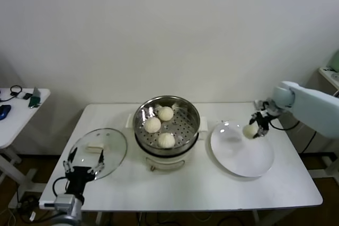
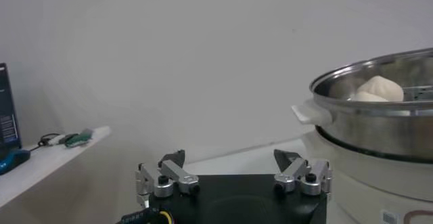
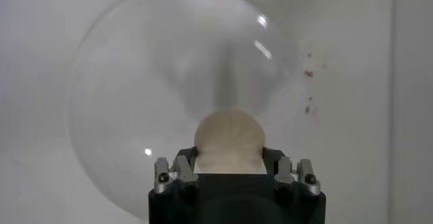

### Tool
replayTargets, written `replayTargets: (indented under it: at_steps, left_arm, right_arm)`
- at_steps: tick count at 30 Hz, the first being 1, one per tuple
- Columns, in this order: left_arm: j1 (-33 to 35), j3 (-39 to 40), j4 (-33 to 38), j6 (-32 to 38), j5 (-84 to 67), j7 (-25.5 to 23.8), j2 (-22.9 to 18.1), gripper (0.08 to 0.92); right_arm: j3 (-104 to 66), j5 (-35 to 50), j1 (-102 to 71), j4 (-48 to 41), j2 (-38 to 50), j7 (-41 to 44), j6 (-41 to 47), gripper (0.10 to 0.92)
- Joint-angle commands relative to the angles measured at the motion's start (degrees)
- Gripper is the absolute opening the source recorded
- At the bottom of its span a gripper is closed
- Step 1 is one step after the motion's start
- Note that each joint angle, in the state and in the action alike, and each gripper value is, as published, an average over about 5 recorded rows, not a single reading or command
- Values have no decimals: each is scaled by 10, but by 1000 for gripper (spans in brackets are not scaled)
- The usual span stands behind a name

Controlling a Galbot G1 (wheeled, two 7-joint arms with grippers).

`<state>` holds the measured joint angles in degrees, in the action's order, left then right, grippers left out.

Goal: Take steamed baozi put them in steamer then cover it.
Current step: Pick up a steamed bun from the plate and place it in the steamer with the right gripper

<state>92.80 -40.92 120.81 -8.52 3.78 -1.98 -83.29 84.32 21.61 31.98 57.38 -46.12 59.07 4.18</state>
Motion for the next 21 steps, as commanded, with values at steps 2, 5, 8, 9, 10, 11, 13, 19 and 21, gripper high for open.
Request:
replayTargets:
  at_steps: [2, 5, 8, 9, 10, 11, 13, 19, 21]
  left_arm:
    - [-3, 0, 1, -2, -2, 0, 4, 823]
    - [-3, 0, -2, -1, -4, 0, 6, 823]
    - [-6, 0, -3, -1, -6, 0, 6, 823]
    - [-6, 1, -4, -1, -6, 0, 7, 823]
    - [-7, 1, -4, -2, -6, 0, 7, 823]
    - [-8, 1, -4, -2, -7, 0, 8, 823]
    - [-9, 1, -5, -2, -8, 0, 8, 823]
    - [-9, -2, -9, 0, -11, 1, 11, 823]
    - [-8, -3, -9, 0, -13, 1, 12, 823]
  right_arm:
    - [131, 157, 247, 86, -56, 21, 17, 655]
    - [134, 202, 282, 114, -83, 19, 32, 654]
    - [121, 237, 288, 142, -107, 11, 52, 656]
    - [117, 242, 285, 150, -115, 7, 58, 656]
    - [113, 246, 280, 156, -121, 4, 62, 656]
    - [109, 249, 273, 162, -128, 0, 68, 655]
    - [101, 249, 253, 171, -143, -8, 77, 654]
    - [83, 229, 185, 170, -185, -31, 93, 653]
    - [79, 218, 167, 163, -197, -37, 94, 653]
